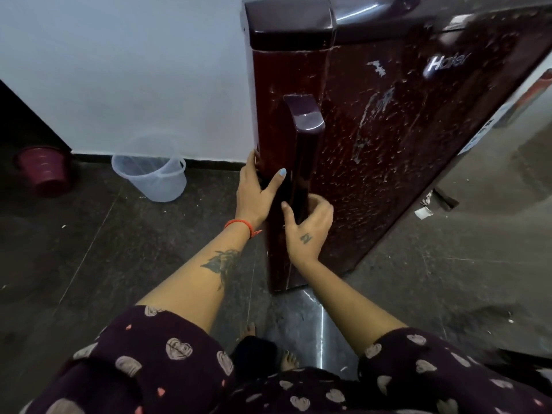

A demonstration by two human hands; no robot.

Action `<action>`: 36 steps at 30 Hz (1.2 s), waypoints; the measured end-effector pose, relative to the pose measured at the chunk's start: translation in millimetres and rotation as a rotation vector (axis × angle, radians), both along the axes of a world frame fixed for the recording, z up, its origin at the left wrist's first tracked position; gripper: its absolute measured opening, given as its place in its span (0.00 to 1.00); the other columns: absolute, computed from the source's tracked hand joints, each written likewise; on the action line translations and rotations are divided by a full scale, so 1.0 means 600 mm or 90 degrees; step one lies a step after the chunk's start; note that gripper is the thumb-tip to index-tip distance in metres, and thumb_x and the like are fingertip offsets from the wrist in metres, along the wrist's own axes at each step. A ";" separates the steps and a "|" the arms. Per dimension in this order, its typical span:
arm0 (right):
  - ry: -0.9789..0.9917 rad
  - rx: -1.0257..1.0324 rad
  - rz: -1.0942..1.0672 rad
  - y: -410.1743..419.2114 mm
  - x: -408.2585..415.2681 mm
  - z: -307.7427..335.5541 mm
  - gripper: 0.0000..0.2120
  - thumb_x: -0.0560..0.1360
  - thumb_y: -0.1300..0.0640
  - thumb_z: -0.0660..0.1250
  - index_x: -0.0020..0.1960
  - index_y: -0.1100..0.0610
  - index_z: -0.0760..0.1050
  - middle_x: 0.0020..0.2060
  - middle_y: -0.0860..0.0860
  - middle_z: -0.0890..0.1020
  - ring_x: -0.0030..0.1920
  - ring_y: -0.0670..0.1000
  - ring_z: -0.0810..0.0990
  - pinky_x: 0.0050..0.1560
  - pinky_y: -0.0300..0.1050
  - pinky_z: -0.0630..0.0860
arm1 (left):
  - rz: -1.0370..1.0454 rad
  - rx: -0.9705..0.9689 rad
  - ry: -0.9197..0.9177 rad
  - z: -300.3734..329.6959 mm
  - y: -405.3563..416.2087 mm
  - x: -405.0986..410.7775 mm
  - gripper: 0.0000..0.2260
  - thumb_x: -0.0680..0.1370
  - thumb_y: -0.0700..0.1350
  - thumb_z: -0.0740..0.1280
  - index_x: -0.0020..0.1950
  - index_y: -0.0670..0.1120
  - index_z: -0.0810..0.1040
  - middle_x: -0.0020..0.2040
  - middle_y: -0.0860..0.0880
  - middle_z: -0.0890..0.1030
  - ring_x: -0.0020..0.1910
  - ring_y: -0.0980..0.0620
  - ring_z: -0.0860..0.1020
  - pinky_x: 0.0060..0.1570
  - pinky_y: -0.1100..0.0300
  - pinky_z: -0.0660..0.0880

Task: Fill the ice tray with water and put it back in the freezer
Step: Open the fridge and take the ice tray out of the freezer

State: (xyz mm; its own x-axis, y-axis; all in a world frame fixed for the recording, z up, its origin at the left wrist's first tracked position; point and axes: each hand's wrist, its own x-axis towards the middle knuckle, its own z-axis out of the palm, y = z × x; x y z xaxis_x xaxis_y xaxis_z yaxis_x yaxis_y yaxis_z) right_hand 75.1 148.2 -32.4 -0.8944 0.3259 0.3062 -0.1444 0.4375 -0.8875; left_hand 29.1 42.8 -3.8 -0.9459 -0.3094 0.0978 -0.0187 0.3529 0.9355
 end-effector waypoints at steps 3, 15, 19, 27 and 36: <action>-0.138 -0.055 -0.057 0.003 0.051 -0.024 0.27 0.69 0.48 0.75 0.59 0.64 0.70 0.53 0.58 0.73 0.55 0.57 0.72 0.56 0.41 0.66 | 0.002 -0.014 0.017 -0.003 0.014 0.036 0.37 0.68 0.68 0.65 0.71 0.50 0.64 0.65 0.49 0.71 0.62 0.52 0.74 0.63 0.49 0.73; 0.013 -0.010 -0.007 0.020 0.186 -0.013 0.20 0.74 0.58 0.70 0.62 0.64 0.71 0.58 0.57 0.76 0.60 0.54 0.74 0.61 0.43 0.70 | -0.060 -0.034 0.063 -0.007 0.067 0.159 0.31 0.69 0.62 0.71 0.64 0.47 0.67 0.64 0.49 0.70 0.60 0.51 0.76 0.58 0.50 0.77; 0.015 -0.028 -0.009 0.044 0.215 -0.002 0.27 0.75 0.58 0.68 0.70 0.65 0.64 0.68 0.60 0.71 0.69 0.57 0.70 0.69 0.46 0.66 | -0.084 0.003 0.053 -0.005 0.094 0.201 0.23 0.69 0.63 0.67 0.55 0.50 0.68 0.55 0.49 0.79 0.57 0.51 0.79 0.56 0.56 0.77; 0.016 -0.034 -0.075 0.145 0.274 0.004 0.28 0.76 0.54 0.68 0.71 0.64 0.65 0.68 0.58 0.71 0.69 0.55 0.69 0.68 0.38 0.63 | -0.103 -0.017 0.085 0.005 0.169 0.261 0.25 0.75 0.61 0.58 0.63 0.45 0.74 0.45 0.56 0.77 0.42 0.64 0.75 0.42 0.77 0.69; 0.032 0.001 -0.067 0.298 0.338 -0.001 0.24 0.75 0.52 0.67 0.66 0.63 0.69 0.60 0.58 0.75 0.61 0.54 0.74 0.61 0.41 0.71 | -0.141 -0.058 0.120 -0.004 0.299 0.335 0.24 0.75 0.61 0.56 0.52 0.42 0.77 0.47 0.45 0.79 0.46 0.51 0.78 0.45 0.65 0.74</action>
State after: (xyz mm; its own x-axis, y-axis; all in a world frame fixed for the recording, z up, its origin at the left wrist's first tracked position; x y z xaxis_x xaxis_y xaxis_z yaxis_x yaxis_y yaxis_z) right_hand 277.7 326.7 -33.0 -0.8389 0.4169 0.3500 -0.1417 0.4536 -0.8799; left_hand 230.1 222.2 -6.0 -0.9521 -0.0799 0.2953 0.2383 0.4114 0.8797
